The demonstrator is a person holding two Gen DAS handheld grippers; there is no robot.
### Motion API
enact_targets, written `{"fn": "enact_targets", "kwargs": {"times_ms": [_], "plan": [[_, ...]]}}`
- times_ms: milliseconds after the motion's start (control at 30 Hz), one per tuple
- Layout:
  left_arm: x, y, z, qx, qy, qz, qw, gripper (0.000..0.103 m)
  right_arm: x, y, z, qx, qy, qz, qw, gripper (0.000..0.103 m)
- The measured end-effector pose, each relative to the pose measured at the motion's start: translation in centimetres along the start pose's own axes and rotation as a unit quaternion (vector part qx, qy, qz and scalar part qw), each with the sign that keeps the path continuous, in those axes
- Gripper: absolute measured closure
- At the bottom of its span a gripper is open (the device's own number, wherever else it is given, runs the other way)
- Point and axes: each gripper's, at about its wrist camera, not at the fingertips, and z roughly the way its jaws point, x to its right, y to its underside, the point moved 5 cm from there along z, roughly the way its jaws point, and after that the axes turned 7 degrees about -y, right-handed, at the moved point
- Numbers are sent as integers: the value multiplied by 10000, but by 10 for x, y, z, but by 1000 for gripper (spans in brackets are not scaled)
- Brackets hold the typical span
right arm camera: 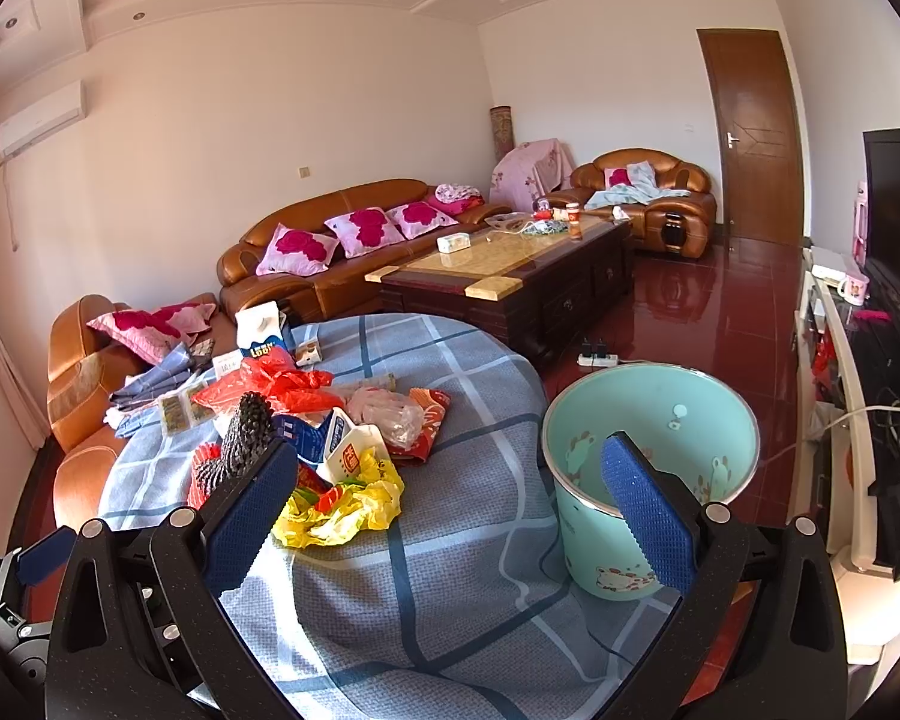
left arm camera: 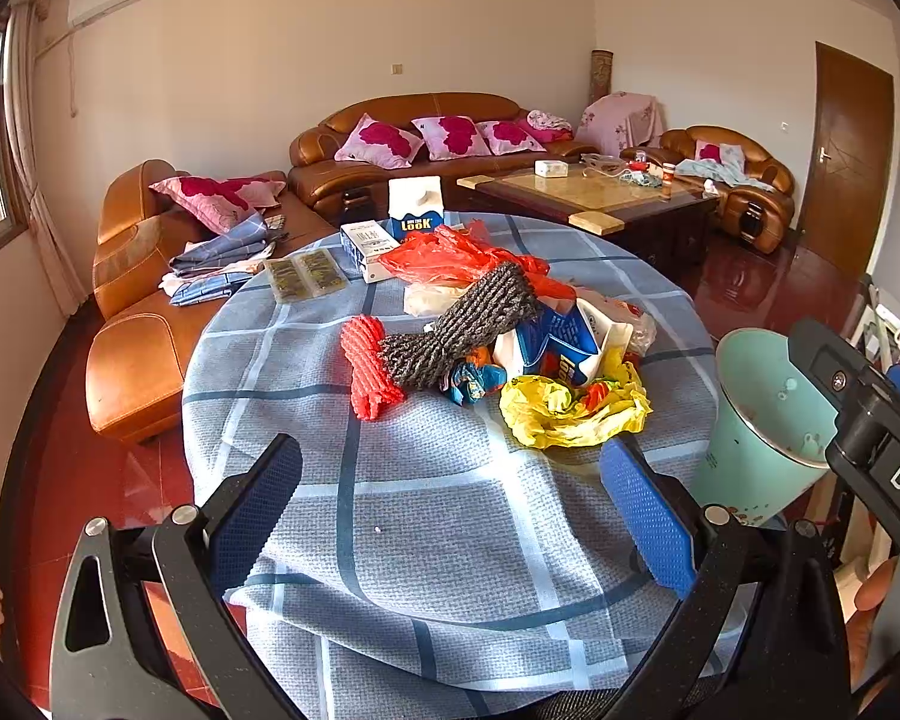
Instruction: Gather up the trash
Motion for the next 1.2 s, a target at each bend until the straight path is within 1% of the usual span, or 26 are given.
{"fn": "enact_targets", "kwargs": {"times_ms": [1200], "plan": [[-3,-1,-2,-4,-19,2,10000,6,-1,3,1,-35,-30,14,10000,4]]}}
